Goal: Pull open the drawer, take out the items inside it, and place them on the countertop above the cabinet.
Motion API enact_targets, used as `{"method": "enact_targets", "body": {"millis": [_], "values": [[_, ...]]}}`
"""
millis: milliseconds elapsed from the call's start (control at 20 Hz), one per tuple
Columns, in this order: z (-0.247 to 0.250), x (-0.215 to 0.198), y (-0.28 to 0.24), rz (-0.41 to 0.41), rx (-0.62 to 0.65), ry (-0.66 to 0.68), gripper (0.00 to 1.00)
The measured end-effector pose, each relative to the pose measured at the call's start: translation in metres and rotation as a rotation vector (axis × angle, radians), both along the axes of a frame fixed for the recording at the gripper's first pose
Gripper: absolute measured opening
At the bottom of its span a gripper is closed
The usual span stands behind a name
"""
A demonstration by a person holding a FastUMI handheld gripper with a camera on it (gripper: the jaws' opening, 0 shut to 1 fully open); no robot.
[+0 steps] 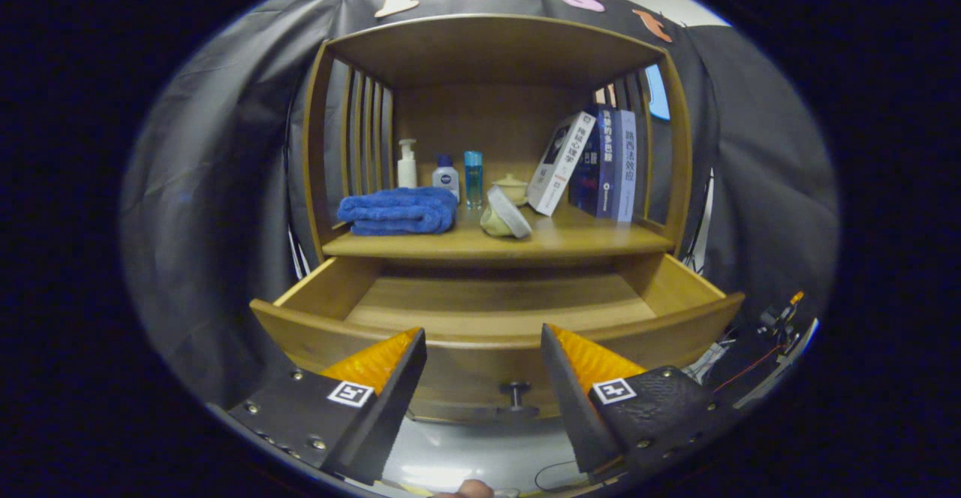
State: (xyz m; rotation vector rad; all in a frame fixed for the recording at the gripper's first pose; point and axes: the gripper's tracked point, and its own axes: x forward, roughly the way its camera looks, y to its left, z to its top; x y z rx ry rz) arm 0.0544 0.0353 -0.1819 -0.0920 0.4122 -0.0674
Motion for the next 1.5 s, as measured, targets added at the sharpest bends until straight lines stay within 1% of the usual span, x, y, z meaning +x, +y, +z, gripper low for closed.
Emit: {"method": "enact_targets", "body": {"millis": [100,150,250,350,450,500,650,950,1150,1400,1500], "values": [[-0.012,0.001,-0.004,-0.002,-0.004,0.019,0.91],[-0.008,0.006,-0.005,0.002,0.004,-0.020,0.91],[-0.005,0.002,-0.004,-0.002,0.025,-0.038,0.90],[-0.005,0.003,-0.006,-0.010,0.008,-0.053,0.90],[-0.002,0.011,-0.005,0.006,-0.010,-0.063,0.90],[-0.008,0.016,-0.006,0.012,-0.016,-0.037,0.91],[-0.004,0.031,-0.008,0.021,-0.016,-0.055,0.93],[-0.014,0.090,-0.010,0.026,-0.020,-0.038,0.93],[-0.018,0.120,-0.011,0.030,-0.015,-0.033,0.93],[-0.019,0.143,-0.012,0.027,-0.004,-0.033,0.93],[-0.017,0.142,-0.011,0.044,-0.001,-0.032,0.91]]}}
